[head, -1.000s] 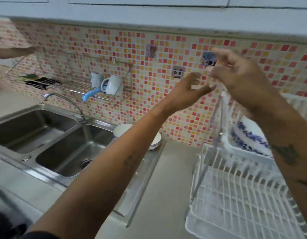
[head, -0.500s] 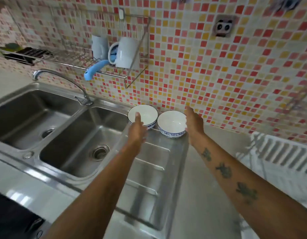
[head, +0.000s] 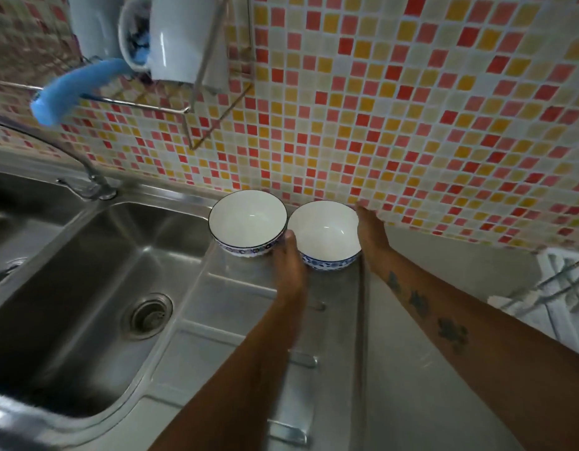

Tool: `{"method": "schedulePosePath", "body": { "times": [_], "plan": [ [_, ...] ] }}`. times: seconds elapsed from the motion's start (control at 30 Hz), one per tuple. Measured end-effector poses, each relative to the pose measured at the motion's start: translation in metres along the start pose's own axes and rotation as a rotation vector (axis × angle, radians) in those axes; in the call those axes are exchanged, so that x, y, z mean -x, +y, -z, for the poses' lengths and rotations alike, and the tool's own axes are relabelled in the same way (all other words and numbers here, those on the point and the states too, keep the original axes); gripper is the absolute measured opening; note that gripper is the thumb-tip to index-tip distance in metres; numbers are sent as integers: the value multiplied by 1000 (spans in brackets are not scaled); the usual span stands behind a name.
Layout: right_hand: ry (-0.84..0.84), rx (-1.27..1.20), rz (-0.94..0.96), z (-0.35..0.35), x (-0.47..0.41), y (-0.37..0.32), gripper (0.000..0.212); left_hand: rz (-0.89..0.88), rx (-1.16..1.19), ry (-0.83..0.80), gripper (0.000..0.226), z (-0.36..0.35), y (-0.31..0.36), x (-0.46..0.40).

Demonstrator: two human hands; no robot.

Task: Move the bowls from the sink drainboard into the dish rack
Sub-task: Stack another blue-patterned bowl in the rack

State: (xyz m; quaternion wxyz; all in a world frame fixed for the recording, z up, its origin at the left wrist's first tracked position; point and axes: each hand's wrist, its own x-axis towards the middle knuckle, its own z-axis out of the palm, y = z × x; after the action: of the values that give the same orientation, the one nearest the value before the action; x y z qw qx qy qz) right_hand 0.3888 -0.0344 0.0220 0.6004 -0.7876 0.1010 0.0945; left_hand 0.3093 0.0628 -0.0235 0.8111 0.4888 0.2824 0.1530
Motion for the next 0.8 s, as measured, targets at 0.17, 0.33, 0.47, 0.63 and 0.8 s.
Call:
{"method": "schedulePosePath", "body": {
  "times": [0.17,0.33,0.47,0.63,0.8],
  "plan": [
    [86,-109,-124,-5,-12,19,45,45,-17,0,58,-9,-11,-13],
    [140,-234,-134,-12,-8,25,44,119,3,99,53,-21,-12,-17],
    [244,-313,-136,-8,11,18,40,165,128,95,46,-25,5,-4],
    [350,-459,-5,10,72,-25,39,184,286,26,44,-34,63,52],
    [386,-597,256,36,169,-82,28,168,396,-26,34,-32,143,134]
  ]
}}
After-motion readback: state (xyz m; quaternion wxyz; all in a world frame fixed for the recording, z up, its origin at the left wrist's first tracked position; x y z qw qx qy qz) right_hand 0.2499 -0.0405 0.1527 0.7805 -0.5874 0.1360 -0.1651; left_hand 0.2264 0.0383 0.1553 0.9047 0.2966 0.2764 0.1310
